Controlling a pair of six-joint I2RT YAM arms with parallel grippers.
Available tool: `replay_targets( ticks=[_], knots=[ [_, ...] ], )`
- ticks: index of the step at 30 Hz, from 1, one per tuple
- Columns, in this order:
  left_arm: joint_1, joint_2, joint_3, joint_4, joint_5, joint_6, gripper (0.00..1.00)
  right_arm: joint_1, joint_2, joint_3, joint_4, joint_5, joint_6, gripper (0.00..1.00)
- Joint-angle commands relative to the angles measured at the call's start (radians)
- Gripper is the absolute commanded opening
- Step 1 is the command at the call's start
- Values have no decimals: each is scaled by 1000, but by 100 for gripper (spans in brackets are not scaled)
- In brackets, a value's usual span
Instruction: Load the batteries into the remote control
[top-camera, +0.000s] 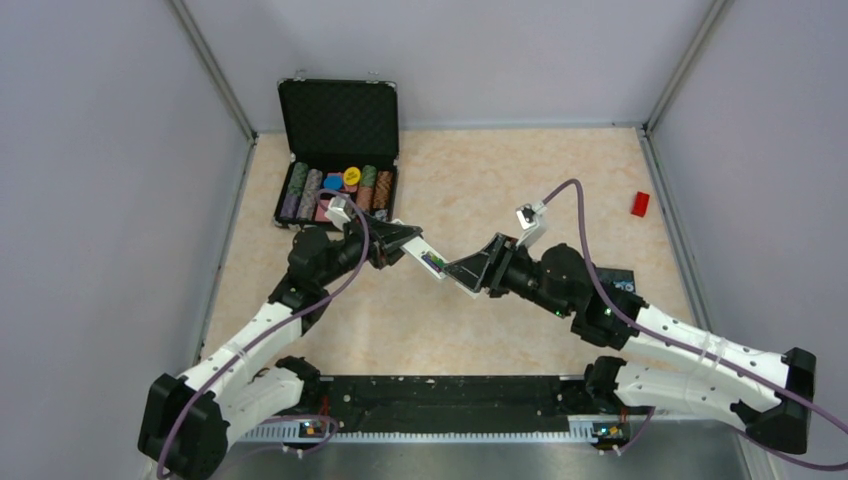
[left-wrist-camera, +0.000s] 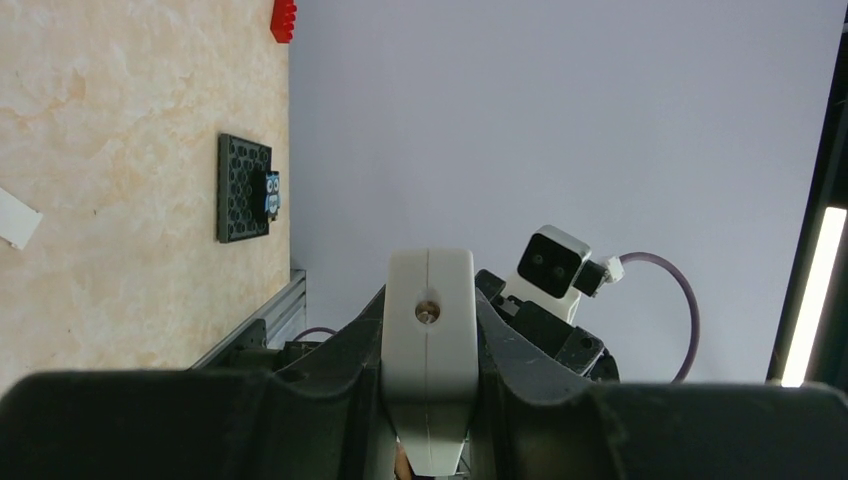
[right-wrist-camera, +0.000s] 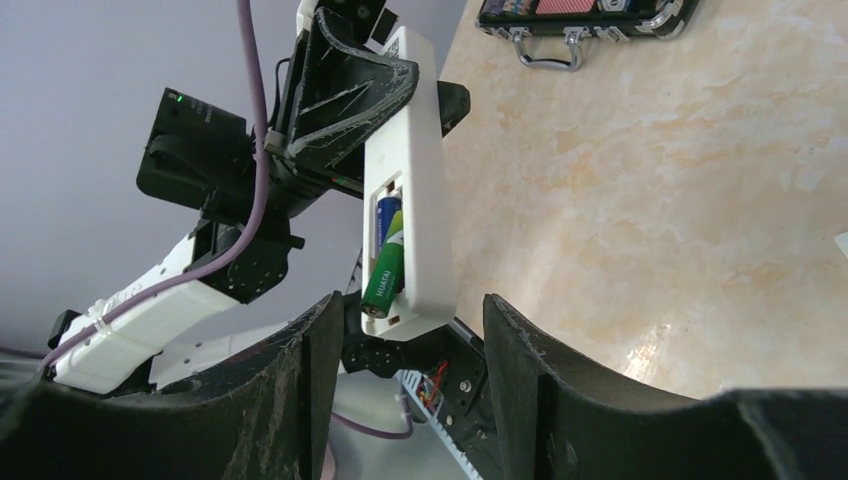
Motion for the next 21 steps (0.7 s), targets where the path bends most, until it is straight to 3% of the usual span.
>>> replay_targets(
  ticks=[1,21],
  knots=[
    [-4,-35,51,23,-11,-31,0,9,0,-14,78,12,-8,52],
    [-4,-45,33,47,-4,-39,0,10,38,-47,129,-9,26,49]
  ],
)
